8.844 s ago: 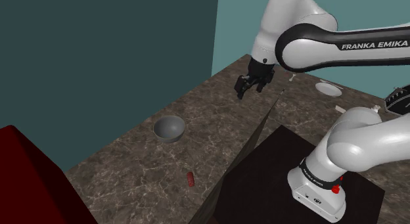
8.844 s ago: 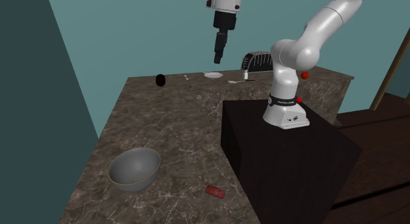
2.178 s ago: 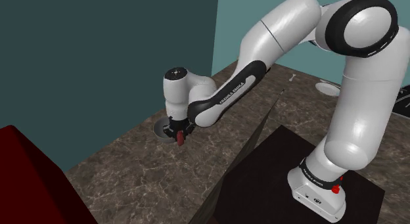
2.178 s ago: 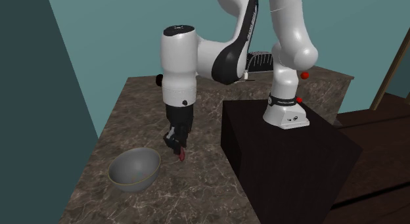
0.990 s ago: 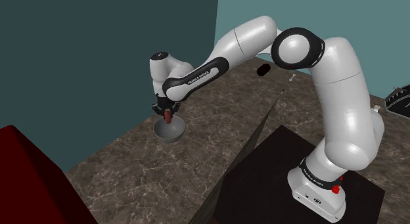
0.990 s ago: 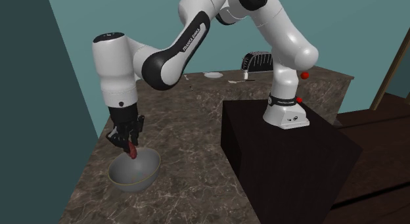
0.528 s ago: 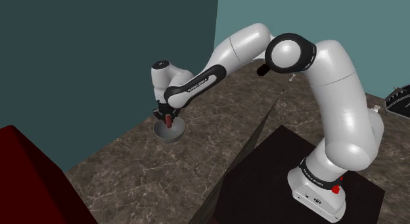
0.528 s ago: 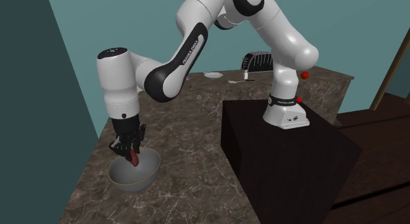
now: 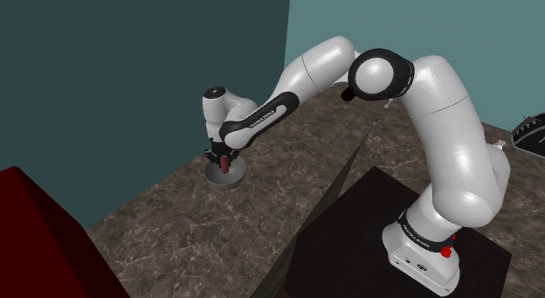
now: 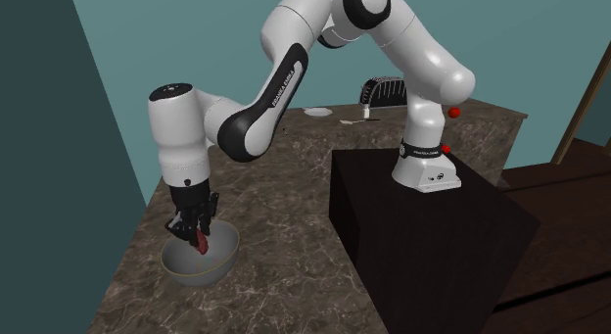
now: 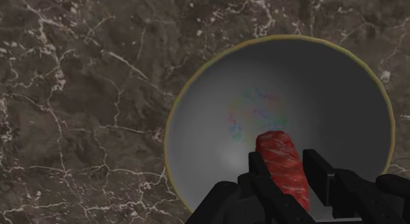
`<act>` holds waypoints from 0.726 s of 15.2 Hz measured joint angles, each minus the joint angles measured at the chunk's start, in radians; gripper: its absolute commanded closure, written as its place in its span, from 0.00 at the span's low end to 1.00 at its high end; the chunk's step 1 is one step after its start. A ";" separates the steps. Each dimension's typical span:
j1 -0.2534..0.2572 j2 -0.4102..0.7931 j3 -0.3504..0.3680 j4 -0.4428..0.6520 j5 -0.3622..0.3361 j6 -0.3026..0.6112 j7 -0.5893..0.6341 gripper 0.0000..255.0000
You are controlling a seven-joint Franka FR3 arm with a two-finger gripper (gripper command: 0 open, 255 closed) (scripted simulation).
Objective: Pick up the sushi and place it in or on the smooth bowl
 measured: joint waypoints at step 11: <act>-0.016 -0.052 0.021 -0.016 0.021 -0.035 -0.012 0.00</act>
